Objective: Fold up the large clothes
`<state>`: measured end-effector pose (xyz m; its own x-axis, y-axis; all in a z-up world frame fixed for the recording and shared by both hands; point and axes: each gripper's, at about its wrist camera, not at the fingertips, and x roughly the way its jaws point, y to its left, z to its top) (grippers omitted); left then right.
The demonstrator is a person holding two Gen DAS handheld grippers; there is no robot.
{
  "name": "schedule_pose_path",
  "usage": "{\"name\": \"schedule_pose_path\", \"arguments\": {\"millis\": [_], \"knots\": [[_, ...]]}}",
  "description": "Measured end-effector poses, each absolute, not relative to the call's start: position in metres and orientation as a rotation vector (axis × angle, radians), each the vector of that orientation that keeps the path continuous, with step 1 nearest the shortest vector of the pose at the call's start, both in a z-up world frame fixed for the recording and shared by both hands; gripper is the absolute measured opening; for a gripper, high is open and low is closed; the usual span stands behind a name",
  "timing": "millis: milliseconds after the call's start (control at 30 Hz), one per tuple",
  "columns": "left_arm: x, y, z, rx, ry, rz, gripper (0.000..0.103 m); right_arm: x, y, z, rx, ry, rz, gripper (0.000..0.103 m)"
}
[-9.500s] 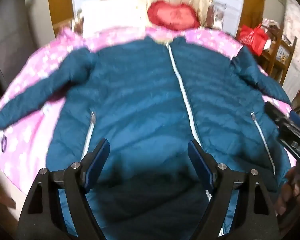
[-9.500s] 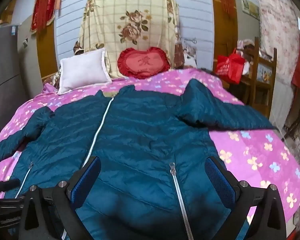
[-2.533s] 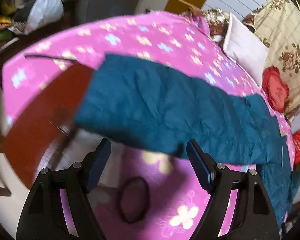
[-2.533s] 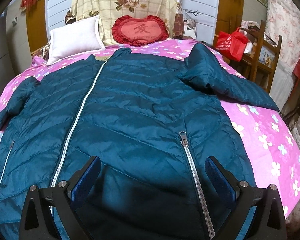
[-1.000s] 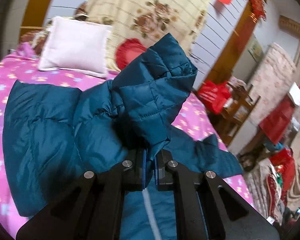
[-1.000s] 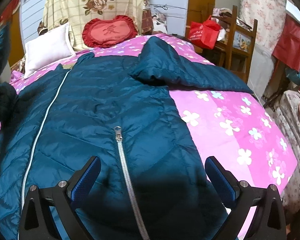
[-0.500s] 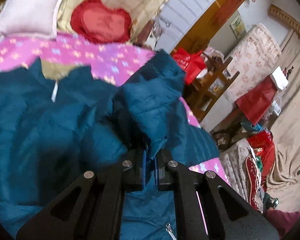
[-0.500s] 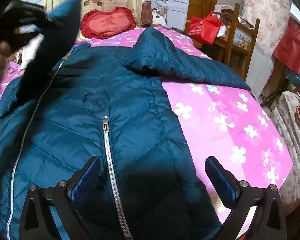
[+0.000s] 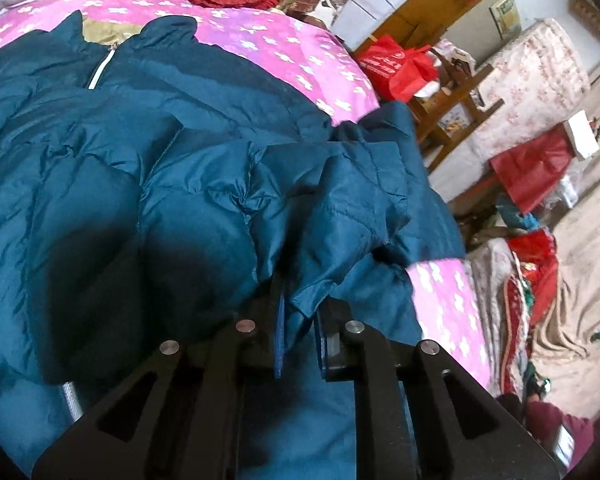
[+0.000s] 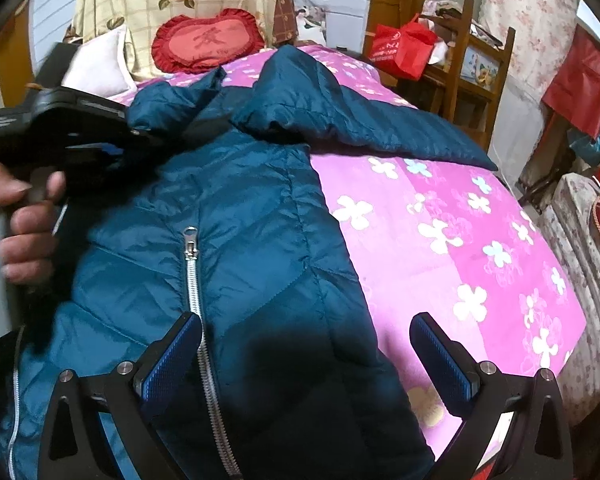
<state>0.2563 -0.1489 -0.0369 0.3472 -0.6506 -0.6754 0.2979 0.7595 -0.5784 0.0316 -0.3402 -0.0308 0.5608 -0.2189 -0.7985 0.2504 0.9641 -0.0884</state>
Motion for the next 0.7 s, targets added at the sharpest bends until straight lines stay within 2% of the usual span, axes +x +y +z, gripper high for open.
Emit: {"name": "schedule_pose_path", "arguments": {"millis": [33, 67, 133, 367, 533, 700], "knots": [[0.25, -0.145, -0.035, -0.387, 1.05, -0.656, 0.02, 0.033, -0.34, -0.032, 0.033, 0.938, -0.281, 0.103], [0.245, -0.143, -0.033, -0.389, 1.051, -0.674, 0.044, 0.033, -0.339, -0.032, 0.03, 0.937, -0.284, 0.103], [0.233, -0.134, -0.027, -0.406, 1.037, -0.709, 0.079, 0.035, -0.337, -0.033, 0.024, 0.935, -0.293, 0.103], [0.21, -0.073, 0.003, -0.394, 0.924, -0.668, 0.079, 0.039, -0.325, -0.034, 0.005, 0.916, -0.324, 0.103], [0.214, 0.012, 0.009, -0.287, 0.826, -0.449, 0.079, 0.048, -0.312, -0.007, 0.037, 0.789, -0.288, 0.103], [0.231, 0.097, 0.001, -0.181, 0.765, -0.164, 0.079, 0.105, -0.274, 0.016, 0.059, 0.749, -0.096, 0.103]]}}
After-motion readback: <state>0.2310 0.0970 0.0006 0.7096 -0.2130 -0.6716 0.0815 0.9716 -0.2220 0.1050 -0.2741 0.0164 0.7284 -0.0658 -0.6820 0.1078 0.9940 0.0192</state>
